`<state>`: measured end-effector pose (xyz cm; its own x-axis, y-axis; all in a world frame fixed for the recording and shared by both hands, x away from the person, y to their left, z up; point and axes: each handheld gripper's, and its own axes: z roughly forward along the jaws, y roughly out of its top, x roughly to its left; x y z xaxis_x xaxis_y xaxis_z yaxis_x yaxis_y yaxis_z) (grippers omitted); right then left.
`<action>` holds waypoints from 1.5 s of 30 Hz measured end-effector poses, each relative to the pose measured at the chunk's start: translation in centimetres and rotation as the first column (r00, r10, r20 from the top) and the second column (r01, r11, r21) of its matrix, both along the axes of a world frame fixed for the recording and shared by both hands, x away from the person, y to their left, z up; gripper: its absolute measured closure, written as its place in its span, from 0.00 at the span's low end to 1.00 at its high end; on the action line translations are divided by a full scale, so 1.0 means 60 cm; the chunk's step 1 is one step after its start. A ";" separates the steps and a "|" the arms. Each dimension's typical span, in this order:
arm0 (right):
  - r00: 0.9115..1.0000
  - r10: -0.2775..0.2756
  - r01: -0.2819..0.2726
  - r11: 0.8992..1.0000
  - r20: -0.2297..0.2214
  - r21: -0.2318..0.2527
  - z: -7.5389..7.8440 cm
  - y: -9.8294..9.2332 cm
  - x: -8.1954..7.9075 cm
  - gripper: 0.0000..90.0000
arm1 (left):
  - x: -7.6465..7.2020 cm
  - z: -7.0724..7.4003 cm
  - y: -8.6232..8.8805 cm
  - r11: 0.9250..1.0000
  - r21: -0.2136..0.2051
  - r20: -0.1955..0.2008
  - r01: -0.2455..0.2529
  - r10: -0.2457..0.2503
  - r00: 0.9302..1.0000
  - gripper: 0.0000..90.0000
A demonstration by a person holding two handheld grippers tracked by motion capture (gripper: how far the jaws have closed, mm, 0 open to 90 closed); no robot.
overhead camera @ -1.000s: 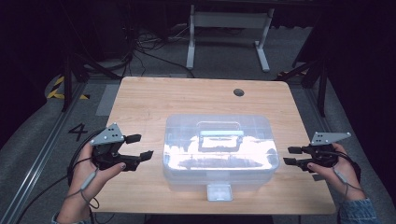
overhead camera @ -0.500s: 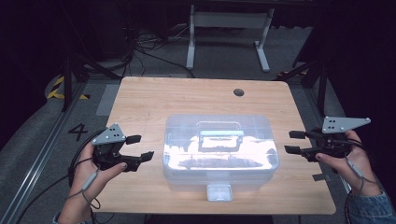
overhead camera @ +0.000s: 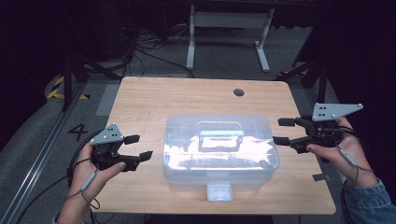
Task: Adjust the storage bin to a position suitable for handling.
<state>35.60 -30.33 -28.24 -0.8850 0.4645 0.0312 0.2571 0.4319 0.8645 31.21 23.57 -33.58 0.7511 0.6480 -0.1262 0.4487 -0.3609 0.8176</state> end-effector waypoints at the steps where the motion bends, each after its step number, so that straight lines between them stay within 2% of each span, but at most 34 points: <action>1: 1.000 0.004 -0.004 1.000 0.002 0.000 0.002 0.007 0.001 0.36 | 0.000 -0.001 0.000 1.000 0.000 -0.001 0.000 0.000 1.000 0.30; 5: 0.999 0.037 -0.037 0.999 0.005 -0.002 0.009 0.033 0.003 0.35 | 0.000 -0.002 0.002 1.000 0.004 -0.005 0.000 0.000 1.000 0.30; 8: 0.999 0.039 -0.039 0.999 0.000 0.001 0.012 0.054 0.005 0.36 | -0.001 -0.004 0.002 1.000 0.006 -0.013 0.001 -0.001 1.000 0.30; 12: 0.998 0.059 -0.059 0.997 -0.002 -0.043 0.016 0.079 0.008 0.40 | 0.000 -0.009 0.001 1.000 -0.001 -0.019 -0.003 0.003 1.000 0.30; 16: 0.996 0.087 -0.088 0.991 -0.019 -0.098 0.013 0.104 0.012 0.44 | 0.001 -0.012 0.003 1.000 0.019 -0.020 0.003 -0.002 1.000 0.30; 18: 0.994 0.102 -0.105 0.989 -0.033 -0.103 0.010 0.117 0.014 0.44 | 0.000 -0.014 0.003 1.000 0.010 -0.028 -0.006 0.006 1.000 0.30; 20: 0.993 0.115 -0.116 0.987 -0.021 -0.115 0.007 0.126 0.017 0.45 | 0.000 -0.015 0.004 1.000 0.012 -0.033 -0.007 0.007 0.999 0.30; 24: 0.988 0.150 -0.152 0.981 -0.018 -0.123 0.001 0.142 0.022 0.49 | 0.002 -0.021 0.003 1.000 0.016 -0.042 -0.004 0.005 0.999 0.30; 25: 0.988 0.153 -0.154 0.980 -0.016 -0.128 0.000 0.147 0.022 0.50 | 0.003 -0.022 0.002 1.000 0.023 -0.040 -0.002 0.003 0.999 0.30; 27: 0.987 0.152 -0.157 0.978 -0.048 -0.136 -0.002 0.153 0.024 0.52 | 0.003 -0.024 0.000 1.000 0.016 -0.049 -0.003 0.004 0.999 0.30; 29: 0.987 0.154 -0.158 0.974 -0.038 -0.160 -0.005 0.160 0.029 0.53 | 0.004 -0.025 0.000 1.000 0.019 -0.050 0.000 0.001 0.999 0.30; 34: 0.985 0.164 -0.170 0.968 -0.051 -0.184 -0.012 0.171 0.035 0.58 | 0.004 -0.026 0.001 1.000 0.024 -0.053 0.000 0.001 0.999 0.30; 42: 0.982 0.178 -0.189 0.960 -0.067 -0.206 -0.025 0.187 0.041 0.69 | 0.005 -0.028 0.003 1.000 0.027 -0.056 0.002 0.000 0.998 0.31; 45: 0.981 0.180 -0.190 0.961 -0.067 -0.203 -0.026 0.189 0.041 0.77 | 0.005 -0.028 0.004 1.000 0.027 -0.057 0.000 0.001 0.998 0.31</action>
